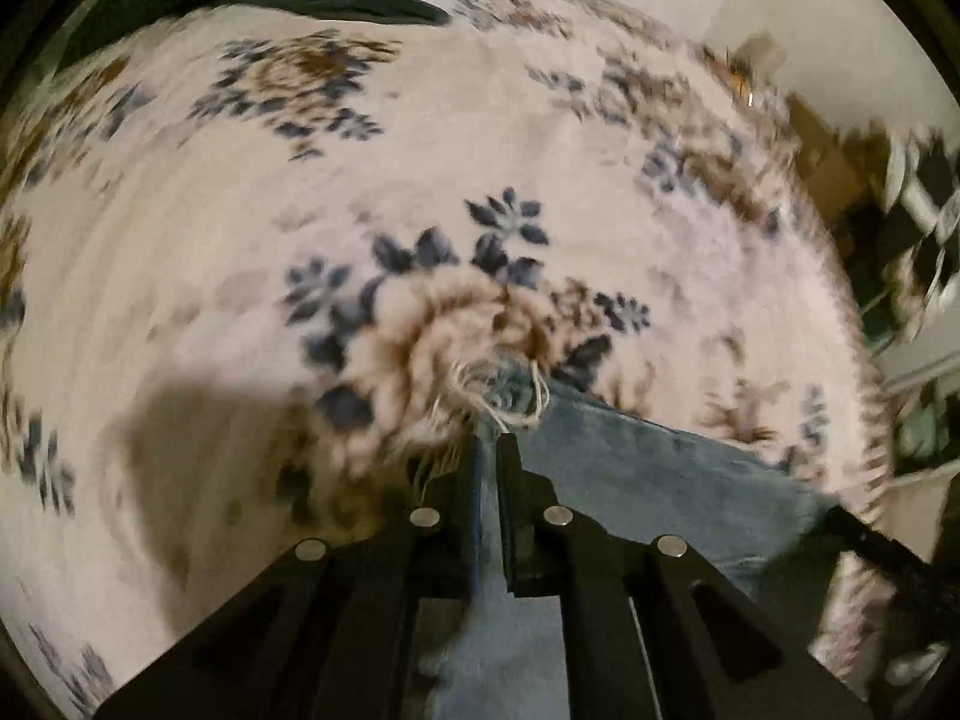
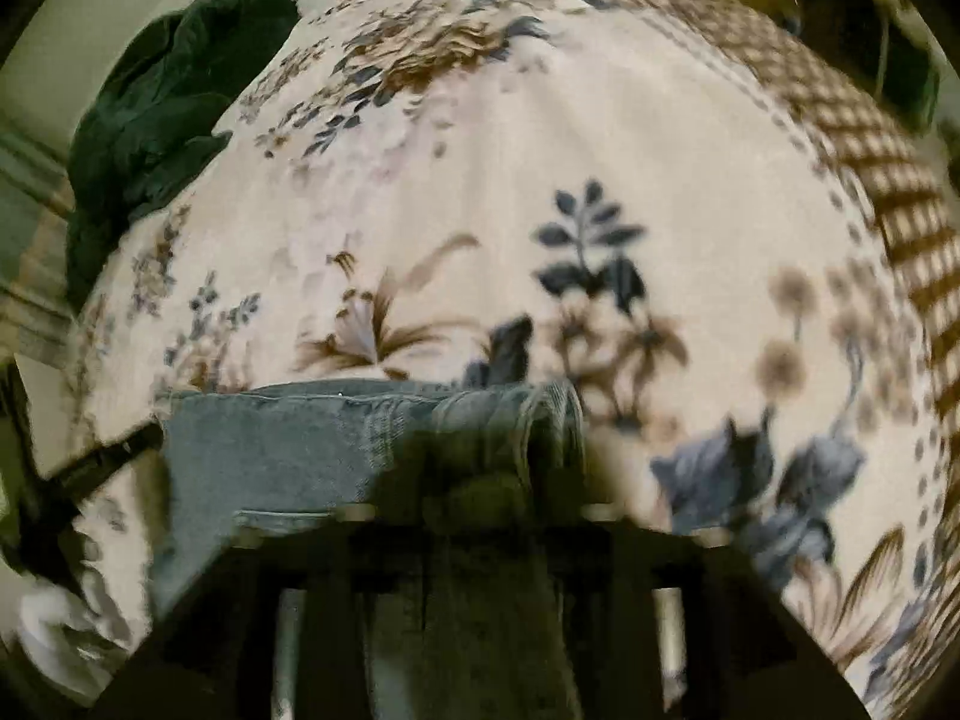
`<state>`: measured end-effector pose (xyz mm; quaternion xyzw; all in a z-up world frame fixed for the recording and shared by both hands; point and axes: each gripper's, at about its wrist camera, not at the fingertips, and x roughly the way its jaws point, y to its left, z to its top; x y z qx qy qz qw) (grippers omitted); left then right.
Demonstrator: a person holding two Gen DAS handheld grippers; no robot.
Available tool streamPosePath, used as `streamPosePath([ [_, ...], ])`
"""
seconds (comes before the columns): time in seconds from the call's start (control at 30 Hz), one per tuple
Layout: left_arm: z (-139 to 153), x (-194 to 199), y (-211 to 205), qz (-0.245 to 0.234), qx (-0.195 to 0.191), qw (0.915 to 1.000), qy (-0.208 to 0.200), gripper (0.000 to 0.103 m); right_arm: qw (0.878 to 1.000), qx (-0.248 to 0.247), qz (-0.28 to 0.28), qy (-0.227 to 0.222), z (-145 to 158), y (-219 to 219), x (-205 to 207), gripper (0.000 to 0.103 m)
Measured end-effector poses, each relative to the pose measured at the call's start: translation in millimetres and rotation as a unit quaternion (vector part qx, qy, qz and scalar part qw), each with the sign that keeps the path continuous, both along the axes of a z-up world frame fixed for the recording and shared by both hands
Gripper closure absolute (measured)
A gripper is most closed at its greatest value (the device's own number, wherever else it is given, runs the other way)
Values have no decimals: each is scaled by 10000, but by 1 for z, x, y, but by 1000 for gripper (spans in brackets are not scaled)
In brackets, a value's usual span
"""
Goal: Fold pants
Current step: 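Lower the folded shorts onto the duvet and open both grippers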
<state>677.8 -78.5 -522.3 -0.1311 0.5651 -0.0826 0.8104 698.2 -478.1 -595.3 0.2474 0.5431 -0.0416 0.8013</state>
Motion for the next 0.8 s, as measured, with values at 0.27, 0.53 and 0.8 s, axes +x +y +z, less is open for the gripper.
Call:
streamPosePath([
  [0.27,12,-129,67,1710,-1511,9732,288,31,9801,1542,-1245,95,-7,-30,-117,16],
  [0.53,-68,-152,21,2397,-2570,9276,1267,31,9477,2807,-1521,65,-85,2,-122,16],
  [0.8,-83,-120,4,2741,-2532,9209,1129,78,9527,2468,-1774,42,-92,2,-105,60],
])
